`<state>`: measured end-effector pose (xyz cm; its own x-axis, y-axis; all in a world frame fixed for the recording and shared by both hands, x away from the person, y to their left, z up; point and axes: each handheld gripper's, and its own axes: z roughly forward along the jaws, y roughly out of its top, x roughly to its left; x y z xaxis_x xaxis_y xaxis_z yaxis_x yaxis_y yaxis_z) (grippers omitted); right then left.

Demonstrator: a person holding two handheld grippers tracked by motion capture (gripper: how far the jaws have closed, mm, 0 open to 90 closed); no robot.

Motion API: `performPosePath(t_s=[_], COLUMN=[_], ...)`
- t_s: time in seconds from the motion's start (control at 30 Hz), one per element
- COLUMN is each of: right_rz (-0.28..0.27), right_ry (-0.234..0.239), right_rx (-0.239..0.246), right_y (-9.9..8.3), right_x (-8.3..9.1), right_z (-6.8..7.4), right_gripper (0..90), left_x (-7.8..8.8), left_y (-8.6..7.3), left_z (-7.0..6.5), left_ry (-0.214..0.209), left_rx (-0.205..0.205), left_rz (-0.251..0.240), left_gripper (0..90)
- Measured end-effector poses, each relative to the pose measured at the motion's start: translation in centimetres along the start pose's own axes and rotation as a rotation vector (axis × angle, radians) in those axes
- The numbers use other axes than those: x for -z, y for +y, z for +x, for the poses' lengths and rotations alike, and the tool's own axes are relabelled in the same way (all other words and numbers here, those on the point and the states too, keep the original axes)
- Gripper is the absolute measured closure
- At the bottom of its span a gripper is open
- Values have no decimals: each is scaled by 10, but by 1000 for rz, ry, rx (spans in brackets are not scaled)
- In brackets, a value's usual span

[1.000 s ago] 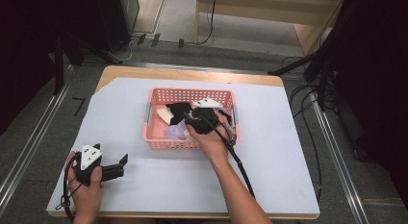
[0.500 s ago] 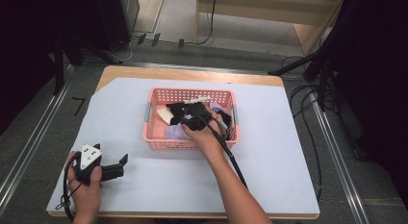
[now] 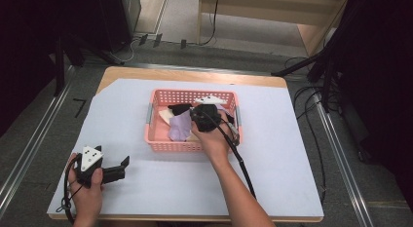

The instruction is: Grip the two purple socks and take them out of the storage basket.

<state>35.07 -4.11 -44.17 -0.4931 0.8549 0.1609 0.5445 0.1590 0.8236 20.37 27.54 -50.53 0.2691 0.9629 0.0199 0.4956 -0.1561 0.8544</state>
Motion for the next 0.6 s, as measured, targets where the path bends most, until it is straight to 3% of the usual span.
performPosePath(t_s=[0.03, 0.07, 0.13, 0.2, 0.23, 0.3, 0.33, 0.37, 0.6], right_rz=[0, -65, -87, -168, -168, -249, -249, -294, -405], right_ry=[0, 1, 1, 7, 7, 5, 5, -2, -39], right_rx=[0, 15, 20, 29, 29, 63, 63, 92, 110], right_y=[0, 2, 3, 8, 8, 11, 11, 12, 15], right_x=[0, 8, 11, 22, 22, 31, 31, 35, 46], right_z=[0, 1, 1, 3, 3, 3, 3, 3, -2], right_gripper=[879, 879, 879, 880, 880, 880, 880, 880, 880], left_x=[0, 0, 0, 0, 0, 0, 0, 0, 0], left_y=[0, 0, 0, 0, 0, 0, 0, 0, 0], left_z=[0, 0, 0, 0, 0, 0, 0, 0, 0], left_ry=[-1, 0, 0, 0, 0, 1, 1, 2, 0], left_rx=[-1, -1, -1, -1, -1, -1, -1, 0, -3], left_rz=[3, 3, 3, 3, 3, -1, -1, -1, 3], left_gripper=[6, 6, 6, 6, 6, 6, 6, 6, 6])
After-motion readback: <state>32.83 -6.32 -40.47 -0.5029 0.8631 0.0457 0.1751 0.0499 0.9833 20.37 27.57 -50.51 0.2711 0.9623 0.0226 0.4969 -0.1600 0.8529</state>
